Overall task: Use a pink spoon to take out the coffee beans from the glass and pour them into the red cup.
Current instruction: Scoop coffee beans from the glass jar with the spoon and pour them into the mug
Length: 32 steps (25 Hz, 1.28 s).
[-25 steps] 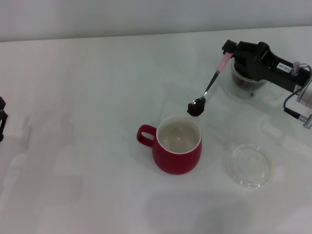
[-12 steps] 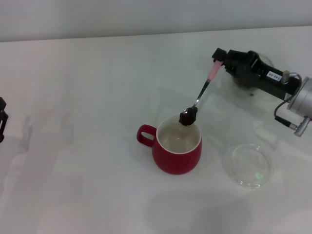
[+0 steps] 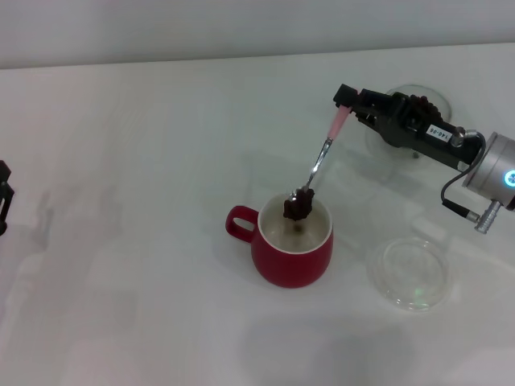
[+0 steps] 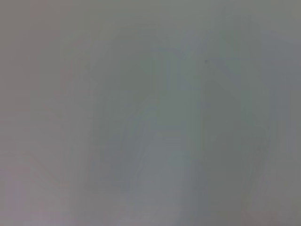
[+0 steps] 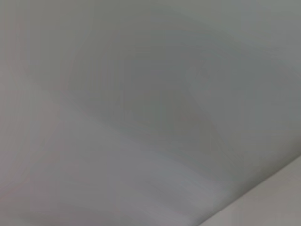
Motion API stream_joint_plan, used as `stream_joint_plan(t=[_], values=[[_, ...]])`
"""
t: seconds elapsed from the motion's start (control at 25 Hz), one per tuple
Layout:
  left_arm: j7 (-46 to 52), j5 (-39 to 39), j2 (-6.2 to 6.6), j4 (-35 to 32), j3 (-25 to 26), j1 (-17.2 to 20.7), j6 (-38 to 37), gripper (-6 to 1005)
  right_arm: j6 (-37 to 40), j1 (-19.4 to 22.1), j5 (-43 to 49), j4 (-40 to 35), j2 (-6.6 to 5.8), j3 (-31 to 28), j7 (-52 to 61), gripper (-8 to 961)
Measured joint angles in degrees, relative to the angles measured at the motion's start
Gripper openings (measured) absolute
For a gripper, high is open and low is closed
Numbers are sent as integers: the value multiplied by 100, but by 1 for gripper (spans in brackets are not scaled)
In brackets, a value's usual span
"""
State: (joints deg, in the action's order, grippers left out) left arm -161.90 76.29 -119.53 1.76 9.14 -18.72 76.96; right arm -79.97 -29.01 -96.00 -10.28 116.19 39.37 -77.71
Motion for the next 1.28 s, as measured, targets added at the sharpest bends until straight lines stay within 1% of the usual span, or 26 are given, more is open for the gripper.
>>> stream_joint_plan(t=[0.28,0.72,1.08,1.28], values=[[0,0,0,0,0,-10,-18,485,-242,-65,41,72,0,3,-504,152],[0,0,0,34,0,2,-39,485,-204,-150,61,2,-18,144,-1218,151],[0,0,0,53,0,9,-120,485,-295,-195,63,-16,-35,313,-2442,154],[0,0,0,53,0,9,-121,485,-436,-163,-24,37,-39,239,-2363,157]])
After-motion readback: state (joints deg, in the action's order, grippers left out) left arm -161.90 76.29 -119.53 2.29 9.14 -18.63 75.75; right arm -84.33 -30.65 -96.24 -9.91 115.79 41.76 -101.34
